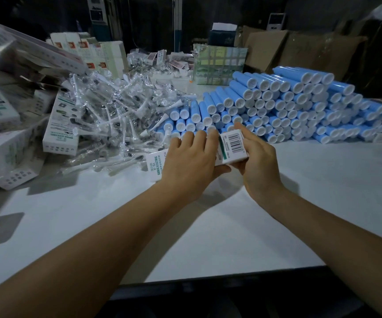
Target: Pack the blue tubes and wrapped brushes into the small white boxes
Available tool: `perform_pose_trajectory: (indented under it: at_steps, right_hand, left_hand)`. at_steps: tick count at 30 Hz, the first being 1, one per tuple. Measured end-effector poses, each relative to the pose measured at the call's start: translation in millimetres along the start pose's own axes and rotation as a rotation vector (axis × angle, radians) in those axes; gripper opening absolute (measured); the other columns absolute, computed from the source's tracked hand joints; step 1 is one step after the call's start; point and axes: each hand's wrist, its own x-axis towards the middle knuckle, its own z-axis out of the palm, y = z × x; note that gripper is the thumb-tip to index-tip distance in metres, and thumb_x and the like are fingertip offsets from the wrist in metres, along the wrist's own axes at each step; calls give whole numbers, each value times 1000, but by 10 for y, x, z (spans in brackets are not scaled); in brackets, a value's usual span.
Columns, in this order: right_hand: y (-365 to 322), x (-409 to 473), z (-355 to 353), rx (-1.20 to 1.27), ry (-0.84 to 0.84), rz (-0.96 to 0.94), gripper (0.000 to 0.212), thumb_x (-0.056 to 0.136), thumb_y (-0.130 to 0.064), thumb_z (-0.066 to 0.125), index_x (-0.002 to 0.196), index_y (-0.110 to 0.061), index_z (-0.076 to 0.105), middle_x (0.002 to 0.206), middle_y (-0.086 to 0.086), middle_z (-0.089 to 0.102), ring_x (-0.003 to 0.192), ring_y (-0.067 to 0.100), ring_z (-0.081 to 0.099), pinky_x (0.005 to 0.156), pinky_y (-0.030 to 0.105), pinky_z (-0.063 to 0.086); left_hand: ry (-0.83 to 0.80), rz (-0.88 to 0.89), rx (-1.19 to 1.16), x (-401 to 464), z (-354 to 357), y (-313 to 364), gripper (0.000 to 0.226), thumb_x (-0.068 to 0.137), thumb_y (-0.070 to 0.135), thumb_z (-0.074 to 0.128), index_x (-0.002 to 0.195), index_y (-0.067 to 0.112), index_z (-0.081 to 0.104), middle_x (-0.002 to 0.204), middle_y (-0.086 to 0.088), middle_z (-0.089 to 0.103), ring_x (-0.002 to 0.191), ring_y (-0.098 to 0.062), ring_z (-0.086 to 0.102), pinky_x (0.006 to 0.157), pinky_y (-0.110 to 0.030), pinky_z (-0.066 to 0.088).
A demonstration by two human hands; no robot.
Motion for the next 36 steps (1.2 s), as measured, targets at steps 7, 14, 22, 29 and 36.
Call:
perform_pose_trajectory:
  at_steps: [7,14,22,29,36]
  right_hand:
    - [30,-11,-15,-364,-13,-150,49,93,-24,48,141,-19,44,129,2,59,110,11,61,94,31,52]
    - [75,-5,-26,-469,186,-347,14,89,-17,65,81,-24,56,89,-2,65,76,3,60,63,11,47]
    - [80,8,-29,-520,146,-441,20,90,-9,62,80,-25,57,89,2,60,74,-2,58,65,9,46]
    - [49,42,8,-444,54,-372,27,95,-9,53,108,-32,57,95,-10,48,76,-9,57,68,8,46]
    - [-1,-90,58,-319,-186,-364,53,82,-46,50,132,-35,33,125,6,47,108,15,52,84,27,48]
  left_hand:
    - [9,-68,-27,18,-40,-11,80,86,69,35,140,10,33,121,-7,52,105,-27,49,82,-37,37]
    - [21,-154,-13,49,-50,-30,77,87,68,39,138,11,29,125,-6,48,108,-26,47,83,-36,36]
    - [39,-161,-38,61,-41,0,77,87,67,41,137,9,30,127,-9,48,110,-27,48,85,-37,38]
    - [83,-160,-60,75,-46,40,74,88,66,40,136,11,32,123,-7,50,108,-26,49,82,-36,36]
    - [352,-333,-1122,211,-368,35,46,88,63,41,108,22,43,92,8,54,76,-1,56,60,-26,43]
